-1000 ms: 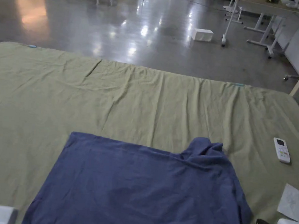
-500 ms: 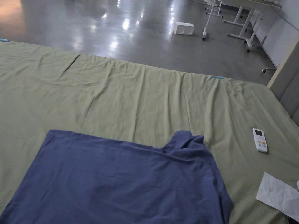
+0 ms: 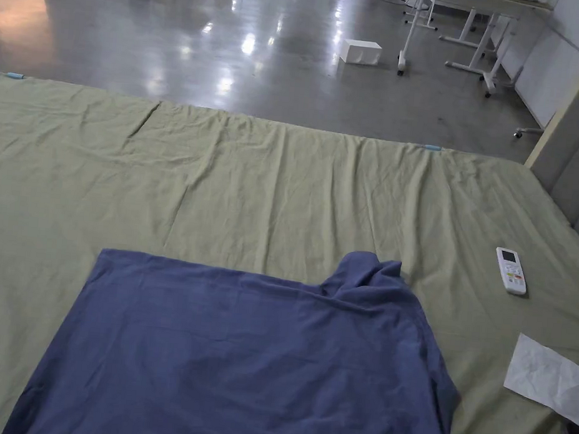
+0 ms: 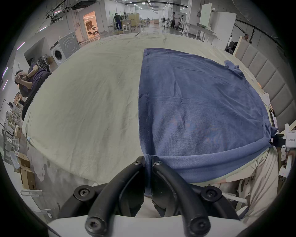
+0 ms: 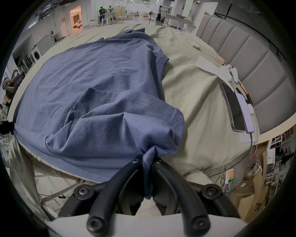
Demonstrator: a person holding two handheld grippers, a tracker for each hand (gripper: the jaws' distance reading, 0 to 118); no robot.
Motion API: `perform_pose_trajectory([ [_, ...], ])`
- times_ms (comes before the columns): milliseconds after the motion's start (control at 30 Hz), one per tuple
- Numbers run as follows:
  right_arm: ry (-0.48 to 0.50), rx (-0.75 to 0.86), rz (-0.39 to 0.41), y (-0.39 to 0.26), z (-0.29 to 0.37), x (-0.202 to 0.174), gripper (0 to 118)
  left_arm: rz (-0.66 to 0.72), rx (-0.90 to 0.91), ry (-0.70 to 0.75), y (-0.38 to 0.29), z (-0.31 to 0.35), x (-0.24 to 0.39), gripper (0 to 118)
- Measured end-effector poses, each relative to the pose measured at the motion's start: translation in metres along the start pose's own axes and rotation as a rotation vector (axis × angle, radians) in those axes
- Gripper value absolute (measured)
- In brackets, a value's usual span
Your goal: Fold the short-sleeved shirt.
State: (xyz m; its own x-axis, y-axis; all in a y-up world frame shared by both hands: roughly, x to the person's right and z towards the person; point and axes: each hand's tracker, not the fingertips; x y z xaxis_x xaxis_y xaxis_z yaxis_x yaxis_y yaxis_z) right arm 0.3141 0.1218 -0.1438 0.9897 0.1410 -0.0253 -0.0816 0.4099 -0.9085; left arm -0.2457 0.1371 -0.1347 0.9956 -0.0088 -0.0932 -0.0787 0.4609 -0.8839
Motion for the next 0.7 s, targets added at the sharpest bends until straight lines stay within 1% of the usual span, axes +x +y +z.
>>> perform_pose_trajectory([
  [33,0.007,0.011,-0.014,-0.001,0.004,0.001,7,-0.001,0.0,0.0,0.0,0.001,0.0,7],
  [67,0.014,0.018,-0.01,-0.002,0.008,0.0,6,0.0,0.002,-0.001,0.001,0.002,0.0,7],
  [200,-0.003,0.074,0.033,-0.002,0.026,-0.006,6,0.01,0.021,-0.005,0.002,0.005,-0.004,7],
  [333,0.046,0.126,-0.038,0.006,0.04,0.002,6,0.02,0.059,-0.011,0.006,0.014,-0.004,7],
  [433,0.061,0.16,-0.064,0.018,0.048,0.01,6,0.025,0.105,-0.018,0.013,0.022,-0.004,7],
  [467,0.076,0.195,-0.098,0.022,0.051,0.013,6,0.022,0.116,-0.021,0.018,0.024,-0.004,7],
  [500,0.095,0.211,-0.104,0.028,0.053,0.017,6,0.021,0.126,-0.022,0.024,0.026,-0.005,7],
  [667,0.081,0.237,-0.082,0.064,0.056,0.02,6,0.033,0.197,-0.023,0.061,0.028,-0.006,7],
  [700,0.082,0.245,-0.096,0.072,0.055,0.021,6,0.028,0.206,-0.019,0.07,0.027,-0.004,7],
])
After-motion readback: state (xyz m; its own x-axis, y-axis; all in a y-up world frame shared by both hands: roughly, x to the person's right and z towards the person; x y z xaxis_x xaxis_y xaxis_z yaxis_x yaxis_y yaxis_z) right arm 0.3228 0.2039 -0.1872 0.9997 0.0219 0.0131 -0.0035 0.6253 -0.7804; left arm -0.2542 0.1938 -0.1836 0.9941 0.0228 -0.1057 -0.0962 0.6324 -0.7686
